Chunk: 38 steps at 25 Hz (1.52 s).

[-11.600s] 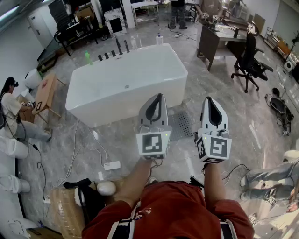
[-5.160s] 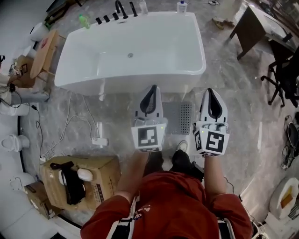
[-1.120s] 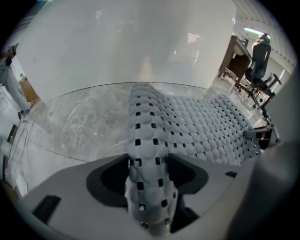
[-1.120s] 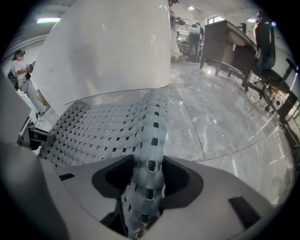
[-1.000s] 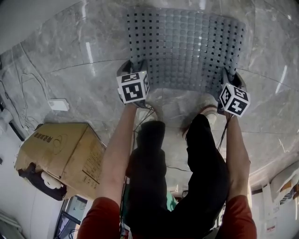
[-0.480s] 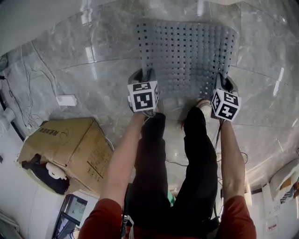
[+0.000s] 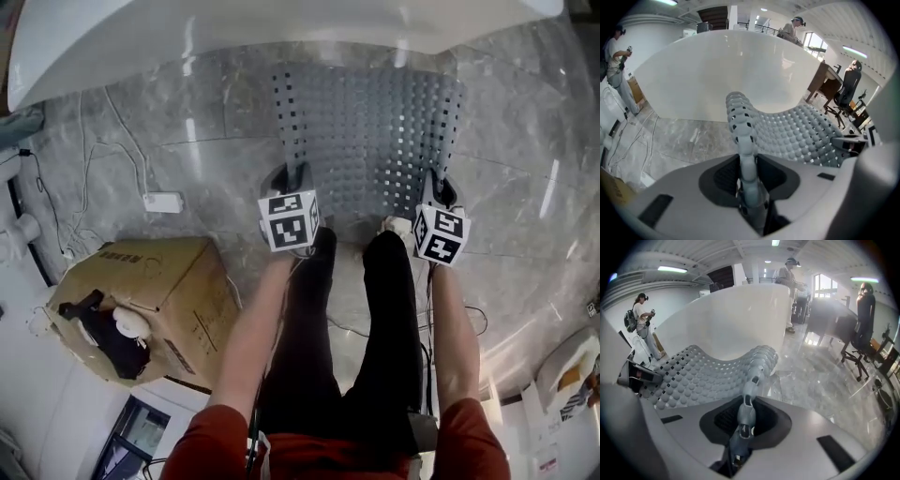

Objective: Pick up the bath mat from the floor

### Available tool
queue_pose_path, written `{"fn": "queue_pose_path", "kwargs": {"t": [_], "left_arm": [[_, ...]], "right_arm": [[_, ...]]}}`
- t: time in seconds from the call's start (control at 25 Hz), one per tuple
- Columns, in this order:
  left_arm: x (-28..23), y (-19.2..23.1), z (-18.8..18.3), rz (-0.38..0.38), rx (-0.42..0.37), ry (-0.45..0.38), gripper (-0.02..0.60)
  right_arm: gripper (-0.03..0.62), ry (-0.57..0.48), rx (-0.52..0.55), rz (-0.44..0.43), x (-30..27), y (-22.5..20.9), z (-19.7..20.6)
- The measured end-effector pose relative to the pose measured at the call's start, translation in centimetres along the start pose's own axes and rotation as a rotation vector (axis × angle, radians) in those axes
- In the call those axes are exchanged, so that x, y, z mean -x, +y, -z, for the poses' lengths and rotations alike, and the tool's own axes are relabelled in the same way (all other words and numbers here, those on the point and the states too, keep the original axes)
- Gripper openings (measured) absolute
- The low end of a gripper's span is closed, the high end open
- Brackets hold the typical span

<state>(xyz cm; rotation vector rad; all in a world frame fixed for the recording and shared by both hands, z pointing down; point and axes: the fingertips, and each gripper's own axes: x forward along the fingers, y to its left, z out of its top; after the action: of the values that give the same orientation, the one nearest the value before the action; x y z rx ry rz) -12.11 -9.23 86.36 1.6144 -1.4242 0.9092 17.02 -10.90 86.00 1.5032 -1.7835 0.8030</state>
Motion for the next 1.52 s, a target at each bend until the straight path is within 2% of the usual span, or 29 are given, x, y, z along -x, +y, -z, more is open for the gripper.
{"fn": "queue_pose_path", "kwargs": {"t": [0.44, 0.84, 1.12, 1.52], "left_arm": [[17.6, -1.4, -7.9, 0.004, 0.034, -0.128, 0.11], [30.6, -3.0, -14.9, 0.018, 0.052, -0.246, 0.103], [39.4, -3.1, -23.8, 0.023, 0.015, -0.463, 0.095], [52.6, -4.5, -36.8, 0.028, -0.037, -0.809, 0.091]], "right_arm": [[0.054, -0.098, -0.016, 0.016, 15.7, 2.5, -10.8], [0.052, -0.206, 0.002, 0.025, 27.0, 4.3, -20.3], [0.052, -0.424, -0.005, 0.071, 34.1, 4.7, -30.6], [0.051, -0.783, 0.075, 0.156, 45.7, 4.3, -46.4]]}}
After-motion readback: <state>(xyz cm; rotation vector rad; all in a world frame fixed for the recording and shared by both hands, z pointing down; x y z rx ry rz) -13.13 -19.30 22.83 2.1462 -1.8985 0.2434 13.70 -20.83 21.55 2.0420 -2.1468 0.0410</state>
